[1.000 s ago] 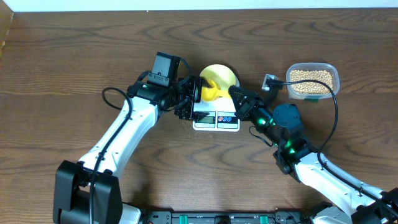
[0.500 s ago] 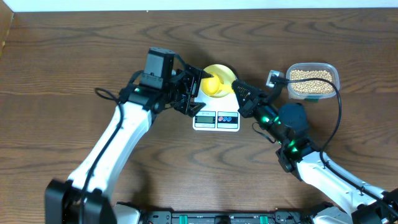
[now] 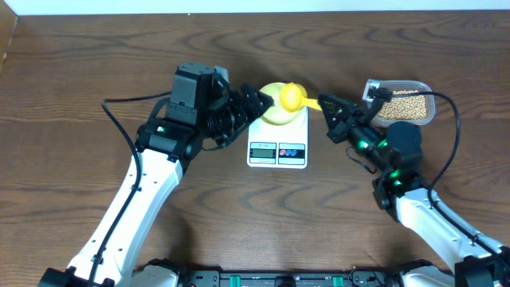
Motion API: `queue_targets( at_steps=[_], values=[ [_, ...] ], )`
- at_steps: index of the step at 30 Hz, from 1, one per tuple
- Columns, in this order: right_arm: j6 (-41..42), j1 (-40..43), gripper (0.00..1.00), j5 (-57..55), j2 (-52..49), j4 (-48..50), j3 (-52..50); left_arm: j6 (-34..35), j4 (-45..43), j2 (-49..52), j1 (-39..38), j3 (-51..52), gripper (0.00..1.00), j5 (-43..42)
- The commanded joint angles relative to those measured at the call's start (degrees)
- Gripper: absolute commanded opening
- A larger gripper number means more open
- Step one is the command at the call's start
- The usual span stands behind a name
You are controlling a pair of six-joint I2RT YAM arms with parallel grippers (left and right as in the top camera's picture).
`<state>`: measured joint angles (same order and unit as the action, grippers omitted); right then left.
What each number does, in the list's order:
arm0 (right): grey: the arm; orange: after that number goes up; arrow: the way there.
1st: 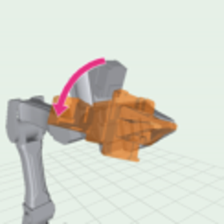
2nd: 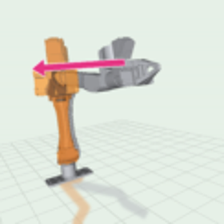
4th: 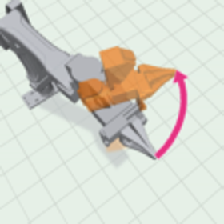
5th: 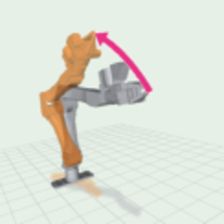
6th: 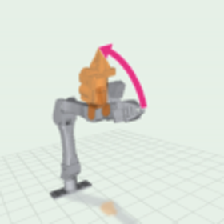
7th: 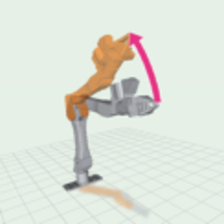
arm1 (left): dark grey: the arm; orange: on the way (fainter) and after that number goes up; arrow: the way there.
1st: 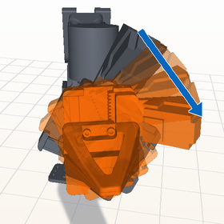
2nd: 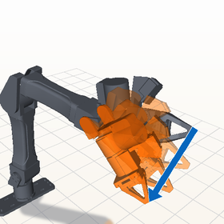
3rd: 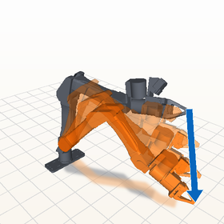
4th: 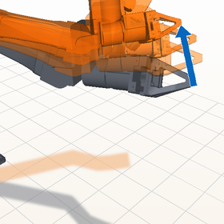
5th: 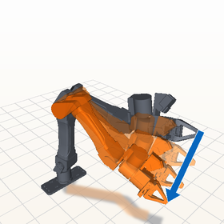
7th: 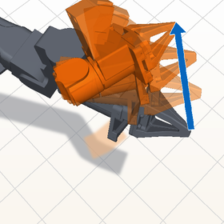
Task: Scoop item into bowl and weigh 50g on scale
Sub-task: 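Carry the scoop with the right gripper to the soybean tub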
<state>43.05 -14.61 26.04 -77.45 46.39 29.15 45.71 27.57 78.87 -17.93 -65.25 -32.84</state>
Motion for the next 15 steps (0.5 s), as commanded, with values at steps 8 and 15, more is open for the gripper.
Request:
queue_targets(
  at_steps=[8,15],
  values=[
    [-7.89,4.96,0.01,6.73,2.25,-5.01,6.34,-30.05,8.61,-0.44,0.28,-0.33,0.86,1.36],
    [-11.87,7.78,0.01,10.86,2.25,-7.98,9.42,-31.10,16.24,-0.44,0.28,-0.33,0.86,19.76]
  ],
)
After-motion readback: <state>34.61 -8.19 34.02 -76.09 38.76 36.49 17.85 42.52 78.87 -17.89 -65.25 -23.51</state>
